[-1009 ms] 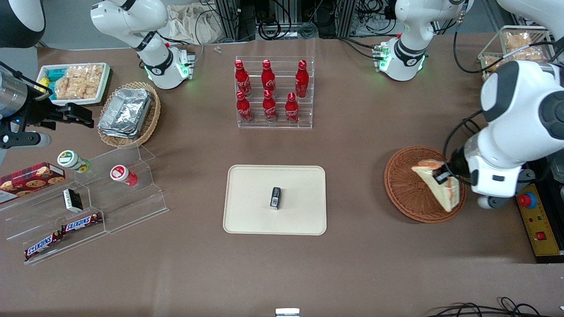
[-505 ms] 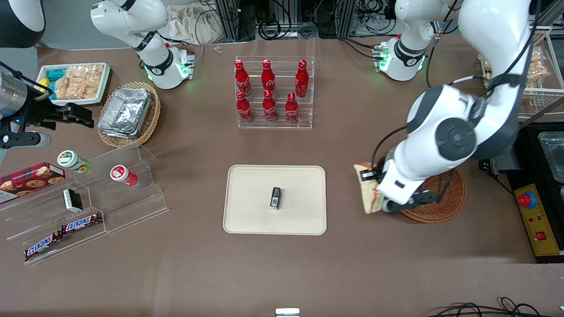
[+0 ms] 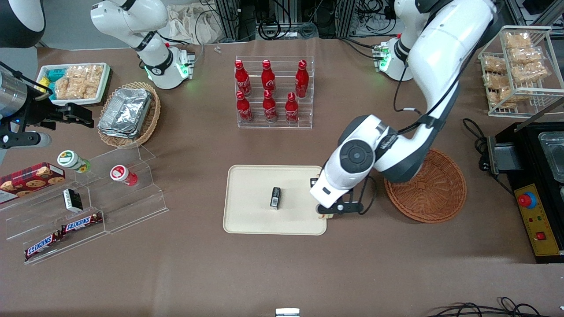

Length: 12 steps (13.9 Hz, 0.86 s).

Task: Place sandwich from basket to tray
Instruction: 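Carry the sandwich with the left gripper over the white tray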

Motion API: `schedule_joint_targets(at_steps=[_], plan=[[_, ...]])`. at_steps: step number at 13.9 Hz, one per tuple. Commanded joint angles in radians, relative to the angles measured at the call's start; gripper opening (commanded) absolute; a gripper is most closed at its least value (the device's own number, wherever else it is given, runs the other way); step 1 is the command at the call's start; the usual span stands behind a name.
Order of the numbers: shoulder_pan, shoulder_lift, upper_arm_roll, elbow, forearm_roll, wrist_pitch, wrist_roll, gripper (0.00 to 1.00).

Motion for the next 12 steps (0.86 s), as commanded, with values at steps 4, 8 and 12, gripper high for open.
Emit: schedule_joint_targets(at_steps=[4,8,12], plan=[[-0.057,0.133,0.0,0.062,0.117,0.071,-0.101,0.0],[-0.082,0.188,0.001,0.125,0.14,0.087,-0.121,0.0],[-0.137,0.198,0.081,0.134,0.139,0.087,-0.125,0.46]])
